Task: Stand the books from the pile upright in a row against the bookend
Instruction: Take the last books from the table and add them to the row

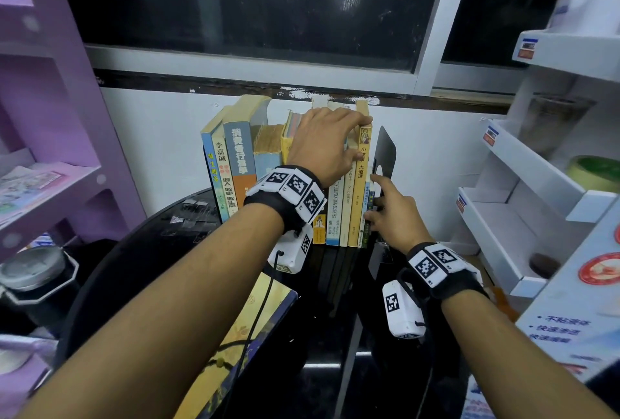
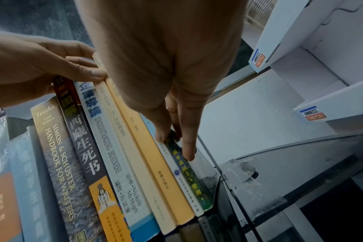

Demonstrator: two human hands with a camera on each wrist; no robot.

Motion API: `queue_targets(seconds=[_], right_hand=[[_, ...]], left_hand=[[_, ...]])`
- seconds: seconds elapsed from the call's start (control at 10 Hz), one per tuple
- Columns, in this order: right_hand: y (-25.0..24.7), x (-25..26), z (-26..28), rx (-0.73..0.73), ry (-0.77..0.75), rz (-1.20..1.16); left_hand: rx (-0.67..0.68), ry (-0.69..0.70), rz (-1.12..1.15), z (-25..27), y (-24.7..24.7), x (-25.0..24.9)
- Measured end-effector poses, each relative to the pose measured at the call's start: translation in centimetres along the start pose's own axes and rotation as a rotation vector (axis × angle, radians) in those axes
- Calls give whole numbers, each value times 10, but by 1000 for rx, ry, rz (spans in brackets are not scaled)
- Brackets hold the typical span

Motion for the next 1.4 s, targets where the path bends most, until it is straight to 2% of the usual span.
queue_targets(seconds=[0.9,1.0,1.1,1.4], right_hand=[[4,-1,11,10,-7,116],[4,2,14,33,-6,106],[1,5,17,-10,-15,127],[-14,25,33,-80,-32,188]], left_hand=[[-28,46,-42,3,1,-3],[4,52,-58,4,0,-3],[48,63,-82,4,-1,-3],[145,66,28,13,-13,-4]])
Point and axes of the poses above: each hand's wrist, its own z-axis away from the middle knuckle, its own y-axis out of the palm, x = y × z, the point moved 4 cm from there along -z, towards the middle knuckle, and after that the axes turned 3 degrees about -z, right-handed, at the moved point
